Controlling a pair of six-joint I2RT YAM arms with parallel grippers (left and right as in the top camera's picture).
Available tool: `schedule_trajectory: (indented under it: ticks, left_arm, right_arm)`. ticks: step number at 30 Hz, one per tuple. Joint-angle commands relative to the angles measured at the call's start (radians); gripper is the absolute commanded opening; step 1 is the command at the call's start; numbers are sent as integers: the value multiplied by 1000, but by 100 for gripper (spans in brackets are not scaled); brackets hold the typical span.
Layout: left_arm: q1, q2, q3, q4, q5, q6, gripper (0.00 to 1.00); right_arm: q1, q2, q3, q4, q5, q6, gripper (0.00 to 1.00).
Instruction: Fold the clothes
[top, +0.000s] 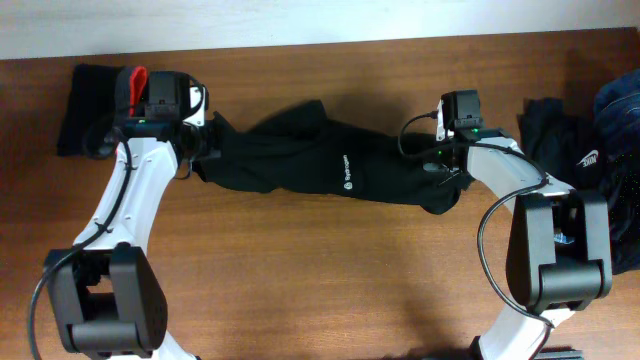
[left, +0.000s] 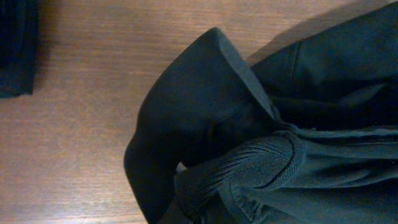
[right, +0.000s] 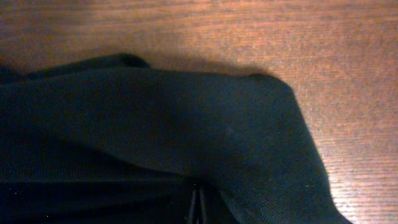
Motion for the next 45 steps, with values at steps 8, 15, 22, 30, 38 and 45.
schedule_trajectory:
  ticks: [8, 15, 22, 30, 38, 45]
  left_arm:
    - [51, 8, 18, -19, -26, 16, 1]
    - [58, 8, 46, 11, -30, 16, 15]
    - [78, 6, 92, 4, -25, 16, 84]
    - [15, -5, 169, -105, 304, 1, 84]
    - [-232, 57, 136, -73, 252, 1, 94]
    - [-409, 209, 136, 80, 190, 21, 99]
  right_arm:
    - [-27, 9, -3, 27, -10, -66, 4]
    - [-52, 9, 23, 27, -93, -73, 7]
    - [-54, 2, 92, -55, -93, -72, 92]
    - [-55, -10, 314, -389, -92, -42, 99]
    - [-71, -6, 281, -517, -93, 63, 99]
    - [-120, -6, 266, -567, -94, 72, 99]
